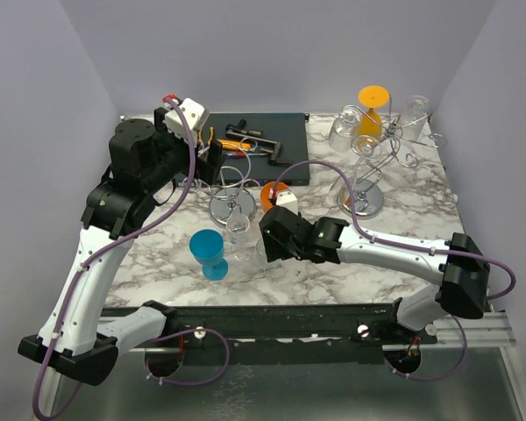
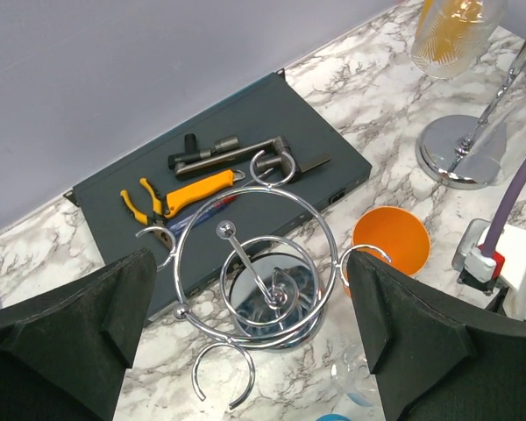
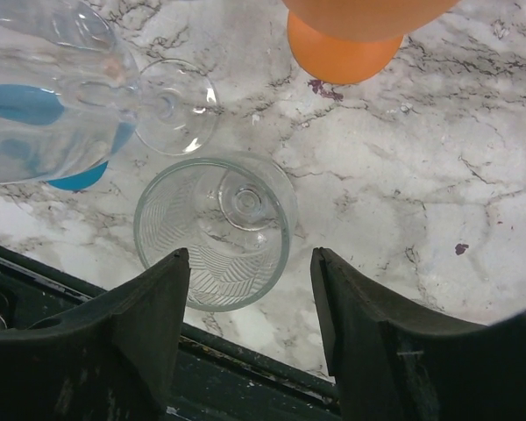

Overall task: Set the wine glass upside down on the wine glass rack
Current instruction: Pick up the wine glass at the center of the board, then turn the wine glass upside down at the wine rack.

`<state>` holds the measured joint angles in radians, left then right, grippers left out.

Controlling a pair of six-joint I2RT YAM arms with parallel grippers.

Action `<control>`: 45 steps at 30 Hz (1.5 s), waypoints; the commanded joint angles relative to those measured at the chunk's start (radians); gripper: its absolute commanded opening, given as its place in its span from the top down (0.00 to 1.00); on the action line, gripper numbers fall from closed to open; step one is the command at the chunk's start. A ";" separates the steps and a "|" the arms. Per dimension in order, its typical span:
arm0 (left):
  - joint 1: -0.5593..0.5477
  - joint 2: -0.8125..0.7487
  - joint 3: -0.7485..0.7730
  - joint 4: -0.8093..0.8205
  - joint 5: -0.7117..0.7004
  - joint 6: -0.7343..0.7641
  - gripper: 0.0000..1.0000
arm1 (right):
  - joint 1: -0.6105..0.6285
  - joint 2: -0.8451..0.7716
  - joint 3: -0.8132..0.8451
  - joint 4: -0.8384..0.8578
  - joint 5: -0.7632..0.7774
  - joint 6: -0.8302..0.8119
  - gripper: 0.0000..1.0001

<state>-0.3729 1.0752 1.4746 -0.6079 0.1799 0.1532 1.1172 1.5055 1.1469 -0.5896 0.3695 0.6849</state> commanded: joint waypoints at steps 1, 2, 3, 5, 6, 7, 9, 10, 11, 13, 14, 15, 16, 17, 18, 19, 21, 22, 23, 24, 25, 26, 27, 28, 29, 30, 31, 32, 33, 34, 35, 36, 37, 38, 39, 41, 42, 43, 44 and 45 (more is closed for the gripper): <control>0.003 -0.014 -0.016 0.004 0.047 -0.017 0.01 | -0.012 0.005 -0.031 0.037 0.019 0.021 0.38; 0.003 -0.012 -0.016 0.004 0.049 -0.019 0.01 | -0.014 0.010 -0.033 0.045 0.015 0.021 0.39; 0.003 -0.011 -0.016 0.004 0.052 -0.020 0.01 | -0.016 0.014 -0.033 0.051 0.010 0.021 0.40; 0.003 -0.012 -0.016 0.004 0.056 -0.021 0.01 | -0.019 0.026 -0.036 0.064 0.002 0.019 0.42; 0.004 -0.013 -0.016 0.004 0.058 -0.020 0.01 | -0.020 0.037 -0.036 0.069 -0.003 0.017 0.43; 0.003 -0.015 -0.015 0.004 0.059 -0.019 0.01 | -0.021 0.046 -0.033 0.073 -0.007 0.016 0.44; 0.002 -0.017 -0.017 0.004 0.058 -0.016 0.01 | -0.024 0.071 -0.026 0.077 -0.016 0.009 0.45; 0.003 -0.018 -0.016 0.004 0.058 -0.015 0.01 | -0.025 0.082 -0.020 0.076 -0.021 0.006 0.46; 0.003 -0.020 -0.016 0.004 0.059 -0.015 0.01 | -0.025 0.096 -0.016 0.076 -0.024 0.003 0.47; 0.003 -0.023 -0.019 0.005 0.061 -0.012 0.01 | -0.025 0.116 -0.007 0.076 -0.031 -0.001 0.49; 0.003 -0.025 -0.020 0.005 0.063 -0.009 0.01 | -0.026 0.125 -0.003 0.075 -0.034 -0.002 0.49; 0.003 -0.027 -0.022 0.006 0.061 -0.007 0.01 | -0.026 0.131 0.000 0.074 -0.036 -0.003 0.50; 0.003 -0.028 -0.025 0.008 0.061 -0.004 0.01 | -0.026 0.135 0.002 0.073 -0.038 -0.005 0.51; 0.003 -0.027 -0.027 0.009 0.061 0.000 0.01 | -0.026 0.137 0.003 0.073 -0.039 -0.007 0.52; 0.003 -0.029 -0.029 0.011 0.061 0.002 0.01 | -0.028 0.138 0.004 0.071 -0.040 -0.008 0.53; 0.003 -0.029 -0.031 0.012 0.061 0.006 0.01 | -0.028 0.138 0.004 0.069 -0.043 -0.007 0.55; 0.003 -0.029 -0.032 0.016 0.064 0.006 0.01 | -0.030 0.142 0.004 0.064 -0.046 -0.011 0.58; 0.003 -0.030 -0.031 0.018 0.067 0.005 0.01 | -0.031 0.142 0.004 0.062 -0.050 -0.014 0.61; 0.003 -0.029 -0.032 0.017 0.070 0.005 0.01 | -0.031 0.143 0.004 0.059 -0.053 -0.015 0.64; 0.003 -0.029 -0.031 0.017 0.073 0.003 0.01 | -0.031 0.142 0.004 0.054 -0.055 -0.017 0.69; 0.003 -0.030 -0.031 0.018 0.075 0.003 0.01 | -0.031 0.142 0.006 0.048 -0.057 -0.018 0.74; 0.003 -0.031 -0.034 0.017 0.075 0.003 0.01 | -0.030 0.138 0.006 0.043 -0.058 -0.019 0.79; 0.003 -0.033 -0.034 0.018 0.076 0.003 0.01 | -0.030 0.133 0.005 0.035 -0.059 -0.019 0.85; 0.003 -0.036 -0.035 0.020 0.076 0.003 0.01 | -0.031 0.125 0.005 0.029 -0.057 -0.021 0.90; 0.003 -0.039 -0.037 0.019 0.077 0.005 0.01 | -0.031 0.110 0.002 0.023 -0.055 -0.023 0.95; 0.003 -0.041 -0.039 0.019 0.079 0.005 0.01 | -0.031 0.096 -0.001 0.018 -0.051 -0.027 0.99; 0.003 -0.044 -0.041 0.021 0.082 0.006 0.01 | -0.030 0.076 -0.002 0.012 -0.047 -0.032 1.00; 0.002 -0.046 -0.042 0.022 0.084 0.004 0.01 | -0.031 0.058 -0.003 0.008 -0.042 -0.038 1.00; 0.003 -0.047 -0.045 0.024 0.088 0.002 0.01 | -0.031 0.037 -0.003 0.002 -0.038 -0.047 1.00; 0.003 -0.048 -0.048 0.027 0.094 -0.003 0.01 | -0.031 0.012 0.000 -0.006 -0.030 -0.054 1.00; 0.003 -0.049 -0.049 0.029 0.101 -0.008 0.01 | -0.030 -0.010 0.001 -0.011 -0.024 -0.061 1.00; 0.003 -0.049 -0.052 0.032 0.111 -0.013 0.01 | -0.030 -0.038 0.001 -0.016 -0.016 -0.066 1.00; 0.003 -0.049 -0.056 0.034 0.121 -0.020 0.01 | -0.031 -0.063 0.001 -0.021 -0.004 -0.068 1.00; 0.003 -0.049 -0.059 0.033 0.130 -0.029 0.01 | -0.030 -0.095 0.002 -0.030 0.008 -0.068 1.00; 0.003 -0.049 -0.063 0.034 0.138 -0.038 0.01 | -0.030 -0.119 0.004 -0.034 0.018 -0.068 1.00; 0.003 -0.050 -0.070 0.033 0.150 -0.054 0.01 | -0.030 -0.179 0.003 -0.037 0.040 -0.068 1.00; 0.003 -0.050 -0.075 0.033 0.156 -0.062 0.01 | -0.030 -0.203 0.004 -0.041 0.050 -0.068 1.00; 0.003 -0.050 -0.078 0.033 0.162 -0.067 0.01 | -0.031 -0.229 0.010 -0.045 0.063 -0.067 1.00; 0.003 -0.051 -0.080 0.033 0.168 -0.073 0.01 | -0.031 -0.251 0.014 -0.051 0.073 -0.072 1.00; 0.003 -0.051 -0.082 0.034 0.176 -0.077 0.01 | -0.030 -0.274 0.023 -0.059 0.089 -0.075 1.00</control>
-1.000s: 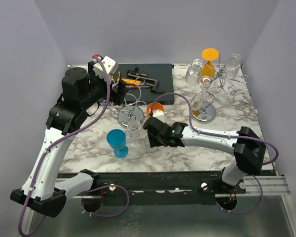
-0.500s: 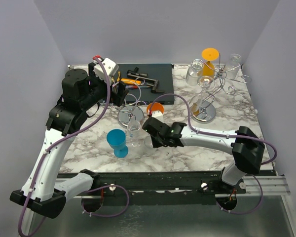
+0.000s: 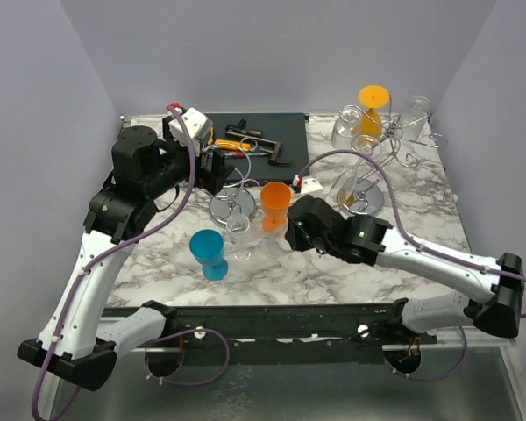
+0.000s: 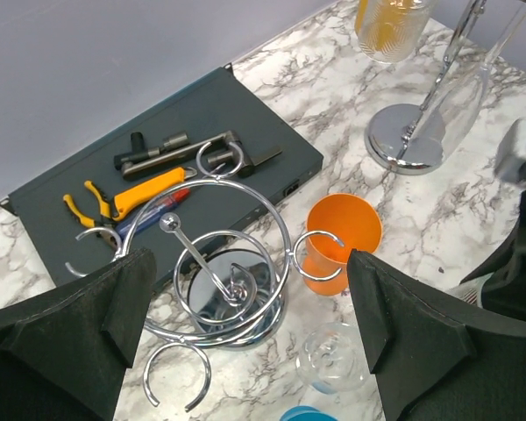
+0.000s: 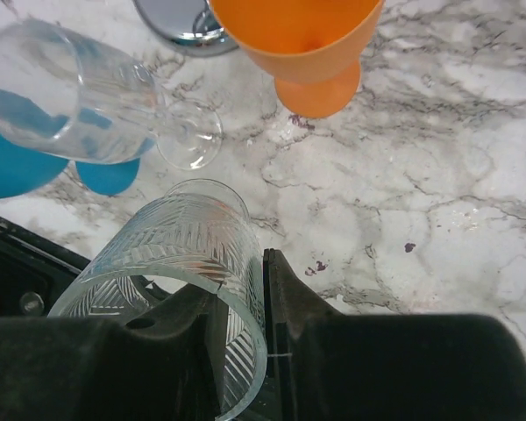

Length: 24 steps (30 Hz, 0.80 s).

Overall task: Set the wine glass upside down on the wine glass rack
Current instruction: Turn the wine glass upside down at the wine rack.

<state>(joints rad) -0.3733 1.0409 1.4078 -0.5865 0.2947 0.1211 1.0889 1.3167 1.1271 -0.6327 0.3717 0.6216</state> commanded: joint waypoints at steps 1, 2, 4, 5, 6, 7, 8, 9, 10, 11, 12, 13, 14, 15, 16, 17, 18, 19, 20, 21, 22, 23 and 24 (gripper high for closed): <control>0.004 -0.014 -0.013 0.014 0.070 -0.052 0.01 | -0.003 -0.104 0.057 -0.023 0.100 -0.016 1.00; 0.004 -0.014 -0.011 0.014 0.080 -0.060 0.01 | -0.003 -0.126 0.069 -0.028 0.119 -0.021 1.00; 0.004 -0.010 -0.005 0.013 0.110 -0.084 0.01 | -0.002 -0.167 0.102 -0.018 0.142 -0.045 1.00; 0.004 -0.011 -0.004 0.013 0.135 -0.096 0.01 | -0.002 -0.184 0.123 -0.007 0.155 -0.067 1.00; 0.003 -0.011 -0.003 0.012 0.159 -0.108 0.01 | -0.003 -0.199 0.144 0.003 0.173 -0.082 1.00; 0.004 -0.011 -0.002 0.012 0.189 -0.116 0.01 | -0.002 -0.213 0.167 0.013 0.188 -0.103 1.00; 0.004 -0.012 -0.001 0.012 0.217 -0.117 0.01 | -0.003 -0.224 0.187 0.030 0.205 -0.120 1.00; 0.003 -0.014 -0.003 0.011 0.250 -0.148 0.01 | -0.003 -0.236 0.205 0.053 0.212 -0.146 1.00; 0.003 -0.015 -0.004 0.006 0.277 -0.156 0.01 | -0.002 -0.245 0.217 0.079 0.214 -0.176 1.00; 0.002 -0.015 -0.007 0.003 0.308 -0.163 0.01 | -0.003 -0.255 0.225 0.112 0.216 -0.197 1.00; 0.002 -0.013 -0.011 -0.001 0.332 -0.172 0.01 | -0.003 -0.261 0.232 0.139 0.221 -0.220 1.00; 0.002 -0.013 -0.015 -0.005 0.349 -0.177 0.01 | -0.002 -0.265 0.235 0.173 0.224 -0.240 0.99; 0.002 -0.011 -0.021 -0.007 0.370 -0.183 0.01 | -0.002 -0.268 0.237 0.200 0.232 -0.256 1.00; 0.002 -0.009 -0.026 -0.008 0.388 -0.192 0.01 | -0.002 -0.270 0.235 0.232 0.238 -0.270 1.00; 0.001 -0.006 -0.031 -0.008 0.406 -0.200 0.01 | -0.002 -0.269 0.232 0.259 0.242 -0.284 1.00; 0.001 0.000 -0.033 -0.009 0.422 -0.209 0.01 | -0.002 -0.271 0.227 0.293 0.246 -0.293 1.00; 0.001 0.005 -0.034 -0.009 0.435 -0.215 0.01 | -0.003 -0.273 0.216 0.324 0.245 -0.303 0.99; -0.001 0.013 -0.033 -0.009 0.446 -0.216 0.01 | -0.003 -0.274 0.205 0.357 0.242 -0.311 0.99; -0.004 0.022 -0.030 -0.008 0.454 -0.217 0.01 | -0.003 -0.273 0.198 0.388 0.243 -0.321 0.99; -0.005 0.031 -0.024 -0.008 0.462 -0.216 0.01 | -0.003 -0.271 0.194 0.409 0.244 -0.325 1.00; -0.006 0.040 -0.019 -0.008 0.471 -0.219 0.01 | -0.002 -0.266 0.191 0.428 0.247 -0.330 0.99; -0.008 0.050 -0.014 -0.009 0.478 -0.222 0.01 | -0.001 -0.263 0.191 0.444 0.244 -0.333 1.00; -0.010 0.061 -0.010 -0.009 0.482 -0.223 0.02 | -0.002 -0.260 0.189 0.461 0.239 -0.335 0.99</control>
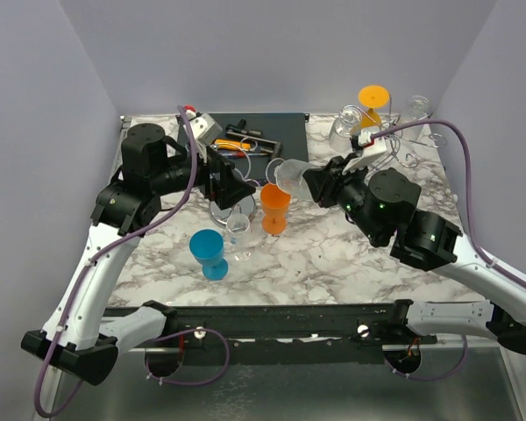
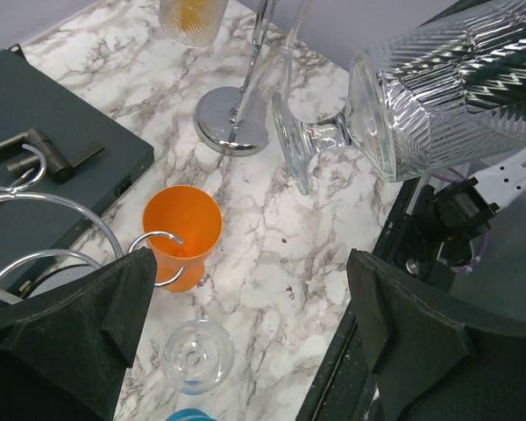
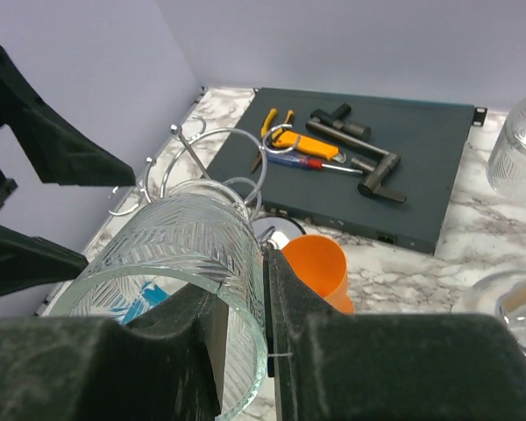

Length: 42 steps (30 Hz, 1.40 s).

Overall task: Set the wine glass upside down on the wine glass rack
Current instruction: Turn the wine glass upside down at the wine rack.

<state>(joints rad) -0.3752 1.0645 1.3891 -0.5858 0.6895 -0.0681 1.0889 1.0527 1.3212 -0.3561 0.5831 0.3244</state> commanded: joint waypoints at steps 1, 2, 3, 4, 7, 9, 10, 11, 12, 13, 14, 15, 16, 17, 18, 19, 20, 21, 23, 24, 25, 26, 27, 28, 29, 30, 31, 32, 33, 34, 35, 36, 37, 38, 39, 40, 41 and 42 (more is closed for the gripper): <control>-0.014 0.044 0.012 -0.009 0.090 -0.030 0.03 | -0.002 0.006 -0.005 0.196 0.018 -0.039 1.00; -0.017 0.053 0.015 -0.009 0.085 -0.023 0.03 | -0.003 0.010 -0.004 0.208 0.010 -0.038 0.99; -0.023 0.060 0.020 -0.009 0.079 -0.014 0.04 | -0.002 0.012 -0.004 0.215 0.000 -0.033 1.00; -0.026 0.071 0.025 -0.009 0.073 -0.004 0.05 | -0.003 0.013 -0.002 0.222 -0.017 -0.028 0.99; -0.031 0.100 0.055 -0.008 0.065 0.013 0.10 | -0.003 0.017 -0.010 0.232 -0.045 -0.009 1.00; -0.036 0.118 0.076 -0.009 0.068 0.019 0.11 | -0.003 0.019 -0.018 0.239 -0.062 0.000 1.00; -0.038 0.128 0.088 -0.009 0.071 0.019 0.12 | -0.002 0.020 -0.024 0.244 -0.069 0.004 1.00; -0.039 0.136 0.096 -0.009 0.072 0.022 0.13 | -0.002 0.021 -0.030 0.251 -0.076 0.009 1.00; -0.041 0.143 0.104 -0.009 0.075 0.024 0.15 | -0.003 0.019 -0.035 0.257 -0.083 0.013 0.99; -0.041 0.149 0.111 -0.009 0.081 0.028 0.17 | -0.002 0.019 -0.043 0.269 -0.092 0.014 1.00; -0.042 0.154 0.118 -0.009 0.086 0.028 0.19 | -0.003 0.018 -0.049 0.280 -0.103 0.016 1.00; -0.042 0.159 0.121 -0.007 0.095 0.030 0.20 | -0.002 0.017 -0.056 0.289 -0.106 0.018 1.00; -0.042 0.161 0.123 -0.008 0.107 0.035 0.23 | -0.002 0.016 -0.065 0.306 -0.113 0.019 1.00; -0.042 0.163 0.123 -0.008 0.117 0.036 0.25 | -0.003 0.014 -0.076 0.326 -0.120 0.019 1.00; -0.043 0.164 0.123 -0.008 0.125 0.037 0.28 | -0.002 0.012 -0.085 0.345 -0.127 0.018 0.99; -0.044 0.165 0.122 -0.008 0.130 0.041 0.34 | -0.002 0.014 -0.095 0.371 -0.136 0.018 0.99; -0.044 0.167 0.123 -0.007 0.138 0.046 0.43 | -0.002 0.017 -0.100 0.392 -0.143 0.016 0.99; -0.045 0.170 0.124 -0.009 0.143 0.049 0.53 | -0.003 0.022 -0.102 0.402 -0.150 0.015 1.00; -0.044 0.175 0.129 -0.013 0.160 0.057 0.80 | -0.003 0.033 -0.109 0.435 -0.160 0.012 1.00; -0.044 0.178 0.130 -0.015 0.166 0.056 0.86 | -0.002 0.036 -0.116 0.451 -0.165 0.009 0.99; -0.044 0.181 0.132 -0.019 0.176 0.058 0.91 | -0.003 0.036 -0.122 0.472 -0.168 0.004 1.00; -0.046 0.182 0.134 -0.023 0.183 0.063 0.93 | -0.003 0.038 -0.128 0.487 -0.170 0.000 1.00; -0.045 0.182 0.135 -0.024 0.187 0.063 0.94 | -0.002 0.041 -0.131 0.497 -0.173 -0.002 0.99; -0.045 0.183 0.137 -0.025 0.190 0.063 0.96 | -0.002 0.044 -0.131 0.503 -0.180 -0.006 1.00; -0.046 0.181 0.139 -0.025 0.188 0.096 0.97 | -0.002 0.049 -0.127 0.502 -0.189 -0.010 0.99; -0.046 0.178 0.143 -0.026 0.183 0.114 0.99 | -0.002 0.053 -0.123 0.490 -0.193 -0.009 0.94; -0.046 0.176 0.149 -0.026 0.173 0.137 1.00 | -0.003 0.054 -0.117 0.470 -0.195 -0.004 0.88; -0.045 0.174 0.155 -0.026 0.160 0.171 1.00 | -0.002 0.053 -0.115 0.454 -0.198 0.003 0.82; -0.045 0.169 0.163 -0.026 0.147 0.206 1.00 | -0.003 0.050 -0.115 0.437 -0.200 0.010 0.73; -0.045 0.167 0.173 -0.026 0.133 0.251 1.00 | -0.003 0.045 -0.117 0.413 -0.203 0.020 0.62; -0.045 0.167 0.185 -0.026 0.121 0.291 1.00 | -0.002 0.036 -0.117 0.390 -0.205 0.029 0.53; -0.046 0.167 0.197 -0.026 0.110 0.349 1.00 | -0.001 0.028 -0.116 0.362 -0.208 0.041 0.46; -0.046 0.165 0.204 -0.026 0.100 0.399 1.00 | -0.002 0.018 -0.116 0.317 -0.211 0.054 0.41; -0.045 0.160 0.212 -0.024 0.091 0.462 1.00 | -0.002 0.007 -0.116 0.276 -0.215 0.066 0.35; -0.045 0.158 0.219 -0.020 0.081 0.507 1.00 | -0.002 -0.007 -0.119 0.244 -0.218 0.079 0.31; -0.045 0.155 0.223 -0.009 0.073 0.553 1.00 | -0.001 -0.025 -0.124 0.209 -0.222 0.090 0.27; -0.046 0.154 0.226 0.002 0.064 0.590 1.00 | -0.002 -0.038 -0.126 0.177 -0.228 0.102 0.23; -0.045 0.155 0.230 0.011 0.059 0.614 1.00 | -0.002 -0.054 -0.126 0.139 -0.241 0.109 0.20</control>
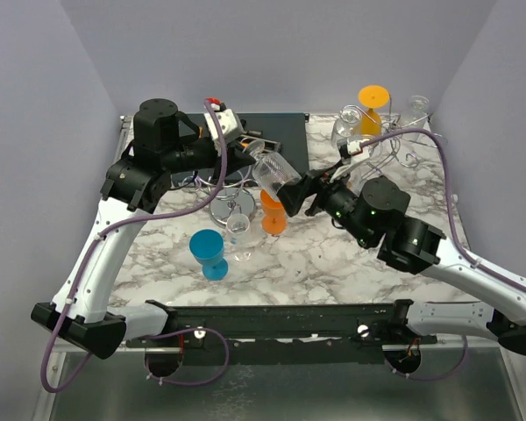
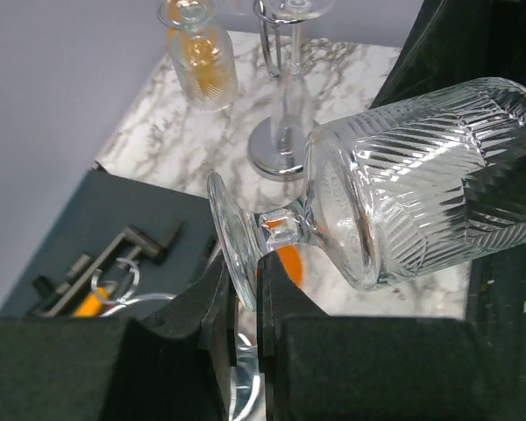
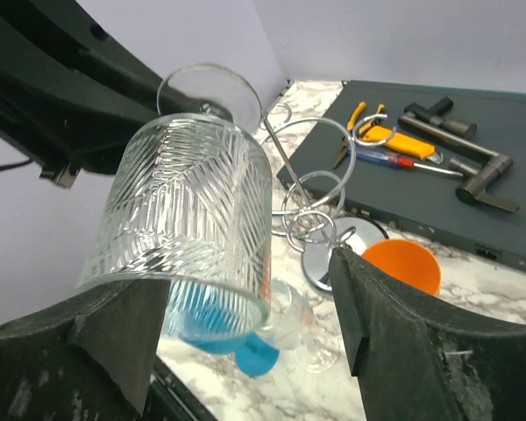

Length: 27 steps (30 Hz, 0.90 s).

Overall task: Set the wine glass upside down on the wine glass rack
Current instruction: Turn the wine glass upside down at the wine rack.

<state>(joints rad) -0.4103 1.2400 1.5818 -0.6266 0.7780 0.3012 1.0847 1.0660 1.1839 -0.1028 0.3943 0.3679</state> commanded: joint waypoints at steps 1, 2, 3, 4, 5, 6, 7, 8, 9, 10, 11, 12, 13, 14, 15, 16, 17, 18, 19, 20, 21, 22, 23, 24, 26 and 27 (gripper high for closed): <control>-0.010 -0.021 0.041 0.059 -0.033 0.271 1.00 | 0.001 -0.079 0.014 -0.150 -0.067 0.070 0.17; -0.010 -0.021 0.043 0.066 -0.035 0.294 1.00 | 0.003 -0.093 0.018 -0.195 -0.081 0.075 0.13; -0.010 -0.021 0.043 0.078 -0.038 0.325 1.00 | 0.003 -0.103 0.024 -0.238 -0.100 0.077 0.09; -0.011 -0.022 0.042 0.092 -0.042 0.340 1.00 | 0.002 -0.112 0.033 -0.274 -0.117 0.076 0.05; -0.012 -0.023 0.040 0.114 -0.047 0.351 1.00 | 0.002 -0.118 0.046 -0.318 -0.130 0.073 0.01; -0.012 -0.022 0.043 0.126 -0.051 0.366 1.00 | 0.003 -0.121 0.057 -0.349 -0.142 0.073 0.00; -0.012 -0.021 0.045 0.132 -0.051 0.388 1.00 | 0.002 -0.121 0.073 -0.376 -0.167 0.060 0.00; -0.012 -0.021 0.046 0.139 -0.050 0.409 1.00 | 0.002 -0.119 0.089 -0.392 -0.181 0.051 0.00; -0.012 -0.022 0.047 0.144 -0.047 0.424 1.00 | 0.003 -0.110 0.112 -0.405 -0.192 0.045 0.00; -0.012 -0.022 0.045 0.148 -0.037 0.453 1.00 | 0.002 -0.100 0.132 -0.406 -0.204 0.032 0.00; -0.012 -0.028 0.035 0.152 -0.020 0.483 1.00 | 0.003 -0.083 0.155 -0.405 -0.211 0.018 0.00; -0.012 -0.039 0.021 0.157 0.004 0.534 1.00 | 0.002 -0.068 0.174 -0.399 -0.209 0.004 0.00; -0.012 -0.055 -0.005 0.162 0.032 0.582 1.00 | 0.002 -0.049 0.193 -0.390 -0.213 -0.011 0.00; -0.013 -0.073 -0.034 0.171 0.059 0.645 1.00 | 0.001 -0.031 0.208 -0.374 -0.215 -0.030 0.00; -0.013 -0.095 -0.061 0.179 0.091 0.704 1.00 | 0.002 -0.013 0.220 -0.362 -0.218 -0.042 0.00; -0.015 -0.107 -0.082 0.184 0.109 0.745 1.00 | 0.001 0.012 0.234 -0.350 -0.225 -0.059 0.00; -0.017 -0.118 -0.091 0.184 0.128 0.771 1.00 | 0.001 0.032 0.246 -0.342 -0.232 -0.069 0.00; -0.020 -0.123 -0.091 0.185 0.138 0.776 1.00 | 0.002 0.055 0.258 -0.333 -0.239 -0.080 0.00; -0.022 -0.126 -0.088 0.185 0.143 0.776 1.00 | 0.002 0.071 0.263 -0.324 -0.241 -0.088 0.00; -0.022 -0.129 -0.085 0.185 0.147 0.777 1.00 | 0.003 0.088 0.266 -0.316 -0.239 -0.096 0.00; -0.024 -0.132 -0.083 0.184 0.150 0.786 1.00 | 0.001 0.101 0.266 -0.306 -0.237 -0.103 0.00; -0.025 -0.136 -0.083 0.184 0.152 0.793 1.00 | 0.002 0.108 0.264 -0.297 -0.239 -0.108 0.00; -0.025 -0.140 -0.083 0.184 0.154 0.799 1.00 | 0.001 0.118 0.262 -0.286 -0.242 -0.113 0.00; -0.025 -0.142 -0.084 0.184 0.159 0.801 1.00 | 0.001 0.124 0.259 -0.275 -0.249 -0.118 0.00; -0.025 -0.147 -0.086 0.184 0.171 0.808 1.00 | 0.000 0.140 0.256 -0.256 -0.255 -0.125 0.00; -0.027 -0.148 -0.088 0.185 0.177 0.808 1.00 | 0.000 0.150 0.256 -0.251 -0.255 -0.128 0.00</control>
<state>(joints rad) -0.4324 1.1210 1.4857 -0.5018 0.8703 1.0451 1.0847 1.2026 1.4292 -0.4110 0.1734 0.2836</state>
